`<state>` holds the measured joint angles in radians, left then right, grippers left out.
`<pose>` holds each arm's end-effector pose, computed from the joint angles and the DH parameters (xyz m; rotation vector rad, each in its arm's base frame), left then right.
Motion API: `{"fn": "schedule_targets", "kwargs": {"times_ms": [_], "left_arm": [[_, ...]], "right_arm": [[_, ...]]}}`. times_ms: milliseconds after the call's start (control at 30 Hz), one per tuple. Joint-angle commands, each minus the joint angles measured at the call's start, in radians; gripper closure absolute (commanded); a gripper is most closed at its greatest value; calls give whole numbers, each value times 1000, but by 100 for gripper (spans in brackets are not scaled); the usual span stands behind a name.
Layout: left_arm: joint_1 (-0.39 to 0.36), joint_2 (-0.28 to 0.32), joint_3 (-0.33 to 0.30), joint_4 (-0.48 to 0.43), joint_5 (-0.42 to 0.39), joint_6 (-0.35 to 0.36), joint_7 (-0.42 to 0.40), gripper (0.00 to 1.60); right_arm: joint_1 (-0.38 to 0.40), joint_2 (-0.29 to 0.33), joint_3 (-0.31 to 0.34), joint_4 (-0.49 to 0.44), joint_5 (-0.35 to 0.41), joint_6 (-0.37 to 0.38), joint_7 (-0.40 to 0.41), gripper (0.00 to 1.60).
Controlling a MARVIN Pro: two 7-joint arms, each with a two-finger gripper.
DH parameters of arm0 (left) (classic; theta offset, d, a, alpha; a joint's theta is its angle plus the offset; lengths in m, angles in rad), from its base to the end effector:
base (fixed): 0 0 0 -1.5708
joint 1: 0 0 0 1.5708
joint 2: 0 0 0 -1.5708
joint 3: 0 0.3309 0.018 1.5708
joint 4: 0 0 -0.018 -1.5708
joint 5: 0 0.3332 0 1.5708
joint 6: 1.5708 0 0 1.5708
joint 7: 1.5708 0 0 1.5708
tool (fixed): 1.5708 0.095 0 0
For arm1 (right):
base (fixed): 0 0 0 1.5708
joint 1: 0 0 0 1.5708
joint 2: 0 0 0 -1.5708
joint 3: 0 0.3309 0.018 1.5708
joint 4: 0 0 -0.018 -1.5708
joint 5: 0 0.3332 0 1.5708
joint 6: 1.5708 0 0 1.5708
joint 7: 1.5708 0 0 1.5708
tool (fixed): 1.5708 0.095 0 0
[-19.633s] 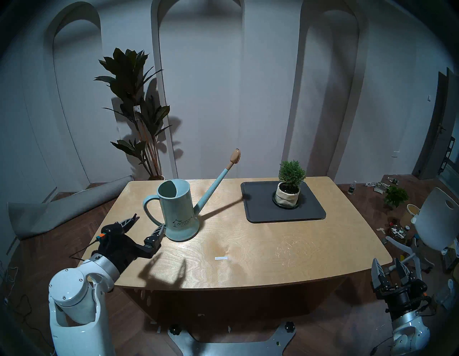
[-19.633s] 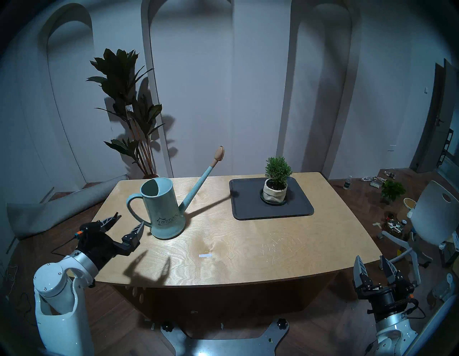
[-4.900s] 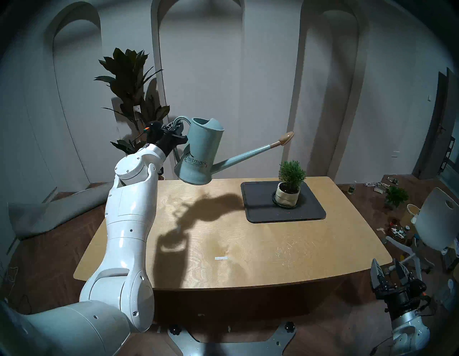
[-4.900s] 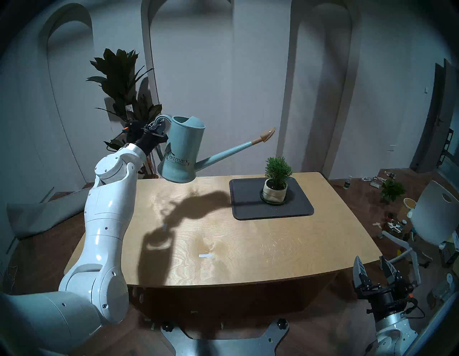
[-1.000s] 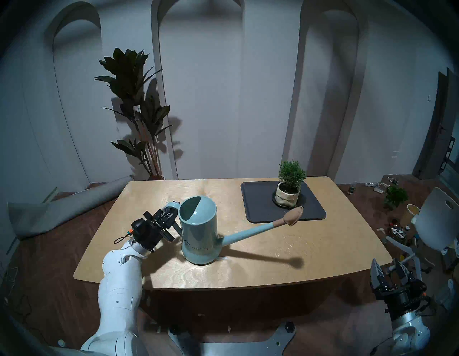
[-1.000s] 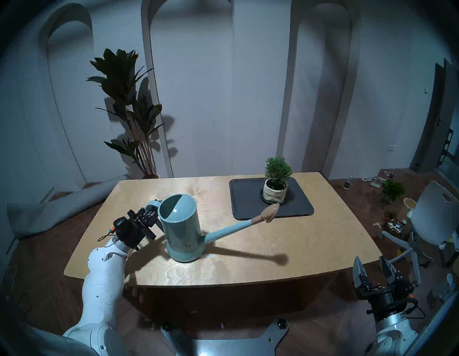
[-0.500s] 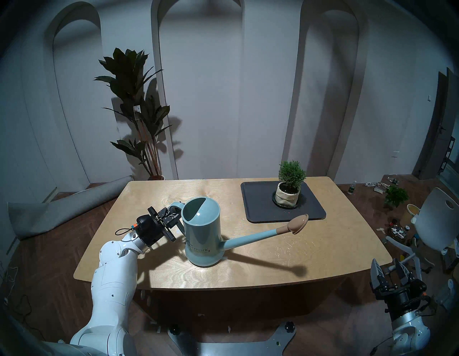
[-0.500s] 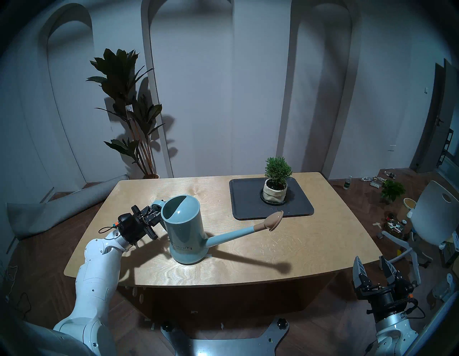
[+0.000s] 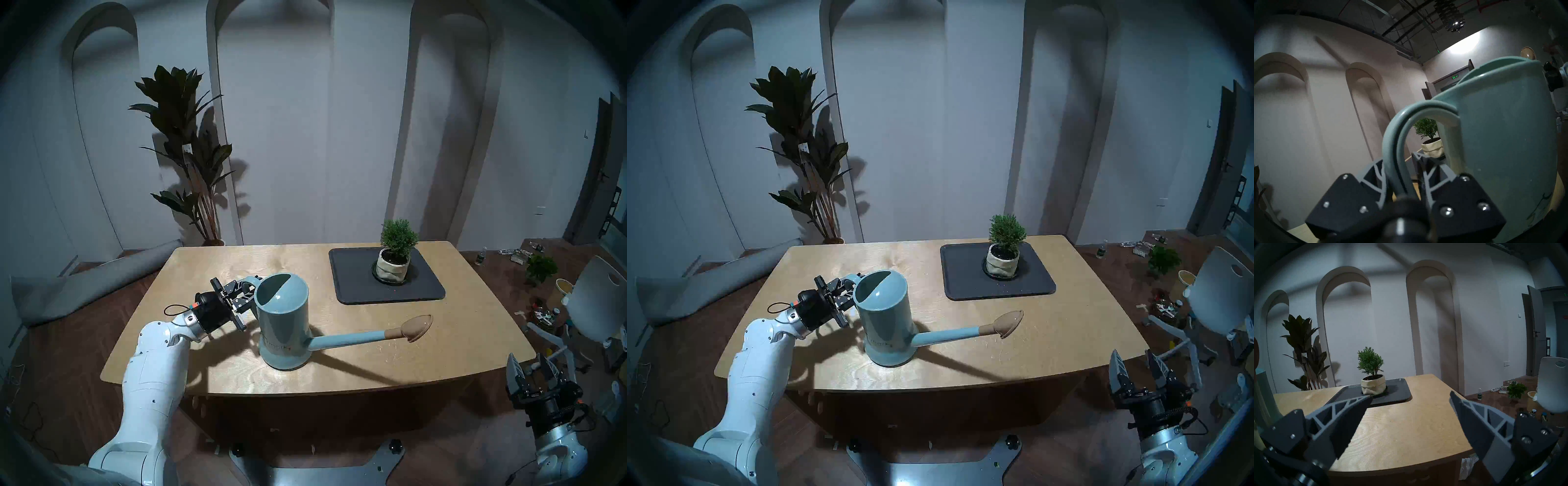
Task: Pick up the watering can and pour water into the potted plant, then put the can down
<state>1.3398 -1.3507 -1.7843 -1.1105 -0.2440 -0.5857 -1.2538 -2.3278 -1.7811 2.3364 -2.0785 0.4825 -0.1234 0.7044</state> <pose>0.4536 0.0952 -0.3685 1.3706 -1.0740 2.0306 0.1056 -0.1859 -0.3201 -2.1777 0.2265 -2.2349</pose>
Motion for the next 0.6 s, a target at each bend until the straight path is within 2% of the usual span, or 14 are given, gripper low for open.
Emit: {"fn": "schedule_targets", "kwargs": {"times_ms": [0,33,67,100,167,200,567], "left_arm": [[-7,34,31,-20,1,-26,-65,71],[-6,36,34,-21,2,-29,-60,63],[-5,39,39,-22,4,-31,-56,68],[-5,42,44,-22,4,-33,-52,65],[-7,48,54,-22,9,-35,-44,38],[-9,52,60,-22,10,-33,-43,2],[-24,108,110,-16,24,-21,-27,0]], "right_arm": [[1,0,0,-22,1,1,0,0],[1,0,0,-22,1,1,1,0],[1,0,0,-22,1,2,1,0],[2,-1,0,-22,1,2,1,0],[2,-1,1,-22,0,2,2,0],[2,-1,1,-22,0,2,2,0],[5,-4,3,-22,-2,3,5,0]]}}
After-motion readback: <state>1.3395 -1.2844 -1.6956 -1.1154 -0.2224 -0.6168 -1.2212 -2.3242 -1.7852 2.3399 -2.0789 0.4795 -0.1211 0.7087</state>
